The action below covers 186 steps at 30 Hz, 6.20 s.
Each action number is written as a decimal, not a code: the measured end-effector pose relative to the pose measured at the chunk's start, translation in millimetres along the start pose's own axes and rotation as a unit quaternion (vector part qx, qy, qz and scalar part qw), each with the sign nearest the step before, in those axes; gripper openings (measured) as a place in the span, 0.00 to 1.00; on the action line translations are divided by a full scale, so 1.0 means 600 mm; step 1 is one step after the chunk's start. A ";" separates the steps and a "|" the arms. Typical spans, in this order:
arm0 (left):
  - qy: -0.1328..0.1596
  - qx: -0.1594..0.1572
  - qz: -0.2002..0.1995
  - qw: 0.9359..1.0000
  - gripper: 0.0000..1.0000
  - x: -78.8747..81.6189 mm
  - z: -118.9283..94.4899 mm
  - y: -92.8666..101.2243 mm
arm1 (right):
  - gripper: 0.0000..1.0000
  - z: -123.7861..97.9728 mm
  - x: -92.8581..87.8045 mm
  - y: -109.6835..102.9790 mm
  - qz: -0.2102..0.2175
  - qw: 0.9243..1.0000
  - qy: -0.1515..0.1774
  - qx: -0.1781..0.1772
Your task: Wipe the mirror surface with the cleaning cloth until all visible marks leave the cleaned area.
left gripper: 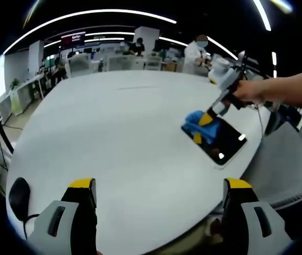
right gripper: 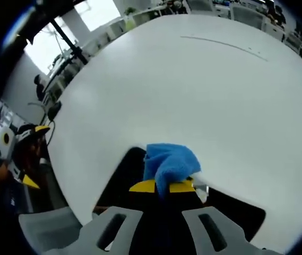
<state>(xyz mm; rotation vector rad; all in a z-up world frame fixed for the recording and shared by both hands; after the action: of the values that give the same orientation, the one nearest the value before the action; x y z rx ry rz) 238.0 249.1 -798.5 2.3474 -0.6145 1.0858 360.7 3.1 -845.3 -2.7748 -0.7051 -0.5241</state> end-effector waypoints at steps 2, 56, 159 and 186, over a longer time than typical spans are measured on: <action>0.000 0.000 0.000 1.000 0.99 0.000 0.000 0.000 | 0.00 0.001 0.000 0.001 0.001 1.000 0.001 0.000; -0.007 -0.005 0.012 1.000 0.99 0.012 0.004 -0.004 | 0.00 -0.021 -0.057 -0.033 -0.052 0.997 0.039 -0.032; -0.008 -0.009 0.020 1.000 0.99 0.015 0.012 0.015 | 0.00 -0.074 -0.195 -0.080 -0.030 0.999 -0.020 0.024; -0.005 -0.010 0.018 1.000 0.99 0.017 0.017 0.018 | 0.00 -0.080 -0.200 -0.060 0.001 1.000 -0.023 0.005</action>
<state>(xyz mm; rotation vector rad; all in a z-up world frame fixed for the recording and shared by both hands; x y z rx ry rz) 243.6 232.5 -794.1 2.3351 -0.6708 1.0796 231.1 -30.2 -844.3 -2.7859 -0.7143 -0.4551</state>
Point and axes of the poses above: the point that each gripper's makers call its tool centre point, and the gripper's own axes: z roughly forward along the fingers, y roughly to its right, x roughly out of its top, the point moved 3 cm from there along -z, roughly backward along the fingers, and after that the axes turned 7 degrees about -x, right-handed, at the moved point
